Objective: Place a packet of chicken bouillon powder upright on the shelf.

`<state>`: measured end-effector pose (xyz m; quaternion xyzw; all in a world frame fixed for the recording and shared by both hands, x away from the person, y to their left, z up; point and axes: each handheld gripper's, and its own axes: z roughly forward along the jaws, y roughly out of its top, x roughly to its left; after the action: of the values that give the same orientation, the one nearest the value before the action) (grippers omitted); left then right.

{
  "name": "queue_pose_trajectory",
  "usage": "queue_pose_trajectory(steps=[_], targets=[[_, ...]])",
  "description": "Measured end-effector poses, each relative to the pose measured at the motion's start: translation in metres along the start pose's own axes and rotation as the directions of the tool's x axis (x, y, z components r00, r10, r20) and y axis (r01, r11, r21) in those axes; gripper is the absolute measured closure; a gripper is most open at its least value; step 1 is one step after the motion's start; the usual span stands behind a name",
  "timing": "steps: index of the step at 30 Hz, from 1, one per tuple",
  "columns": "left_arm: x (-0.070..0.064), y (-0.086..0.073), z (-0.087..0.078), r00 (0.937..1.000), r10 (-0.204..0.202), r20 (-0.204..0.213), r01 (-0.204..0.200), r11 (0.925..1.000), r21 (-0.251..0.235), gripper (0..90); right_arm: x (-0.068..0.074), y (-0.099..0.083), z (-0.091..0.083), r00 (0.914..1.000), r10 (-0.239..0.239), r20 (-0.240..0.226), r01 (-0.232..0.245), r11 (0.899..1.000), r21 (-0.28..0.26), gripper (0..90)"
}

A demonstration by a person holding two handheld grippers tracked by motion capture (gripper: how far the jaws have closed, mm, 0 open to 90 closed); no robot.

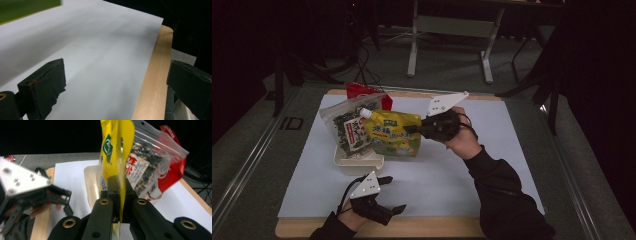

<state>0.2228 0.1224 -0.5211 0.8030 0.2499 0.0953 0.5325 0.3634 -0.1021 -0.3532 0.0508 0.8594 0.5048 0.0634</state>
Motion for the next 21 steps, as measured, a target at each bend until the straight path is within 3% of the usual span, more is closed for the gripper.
queue_pose_trajectory(steps=[10,21], targets=[[-0.005,-0.004,0.006,0.9996,0.022,0.015,-0.023,0.9991,0.035,3.3,0.000,0.015,0.044,0.9987,-0.016,-0.048,0.016,1.000,-0.012,89.9],[-0.004,-0.005,0.002,0.9998,0.017,0.013,-0.017,0.9995,0.025,3.3,0.004,0.021,0.086,0.9946,-0.029,-0.100,0.025,0.999,-0.033,89.9]])
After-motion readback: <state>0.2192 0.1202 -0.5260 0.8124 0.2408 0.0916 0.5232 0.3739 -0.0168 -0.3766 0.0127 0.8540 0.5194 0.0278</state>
